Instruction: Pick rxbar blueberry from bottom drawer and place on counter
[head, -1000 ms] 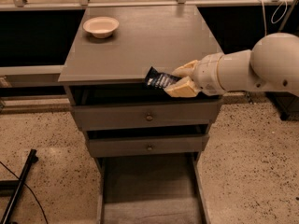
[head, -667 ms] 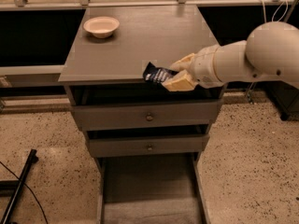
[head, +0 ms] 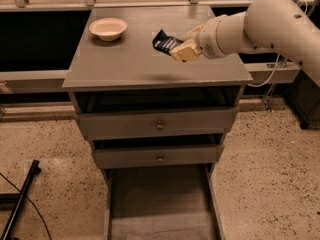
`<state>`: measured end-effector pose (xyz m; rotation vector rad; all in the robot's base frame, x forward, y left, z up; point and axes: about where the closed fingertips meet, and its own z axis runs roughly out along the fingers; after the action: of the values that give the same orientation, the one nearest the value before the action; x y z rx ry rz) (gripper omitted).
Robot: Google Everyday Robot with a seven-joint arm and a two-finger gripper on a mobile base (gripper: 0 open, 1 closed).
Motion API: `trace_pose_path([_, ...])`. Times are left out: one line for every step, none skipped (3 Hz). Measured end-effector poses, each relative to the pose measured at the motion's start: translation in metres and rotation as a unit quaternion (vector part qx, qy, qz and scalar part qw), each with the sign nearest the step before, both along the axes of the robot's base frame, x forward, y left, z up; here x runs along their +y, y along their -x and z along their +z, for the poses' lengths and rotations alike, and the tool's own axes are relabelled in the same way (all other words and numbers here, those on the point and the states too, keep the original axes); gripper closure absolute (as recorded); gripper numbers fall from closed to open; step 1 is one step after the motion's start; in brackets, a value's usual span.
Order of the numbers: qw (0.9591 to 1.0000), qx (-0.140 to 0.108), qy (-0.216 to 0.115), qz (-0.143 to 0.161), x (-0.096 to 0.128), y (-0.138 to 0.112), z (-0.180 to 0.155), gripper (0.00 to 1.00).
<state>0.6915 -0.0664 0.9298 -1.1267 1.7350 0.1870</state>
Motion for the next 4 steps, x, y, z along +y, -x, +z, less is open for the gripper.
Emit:
trace_pose_path([0.9971,-0.007,0.010,-0.076,-0.025,-0.032,0.005,1.00])
trace_pose_path([0.9891,0.021,0.004,-0.146,-0.056,-0.046,-0.011,1.00])
trace_pose_path([0.9824,0.045,-0.025,-0.180,-0.069,-0.048,-0.014,0.84])
trace_pose_path([0.9825,0.045,-0.025,-0.179,-0.068,-0.048,-0.014,0.60])
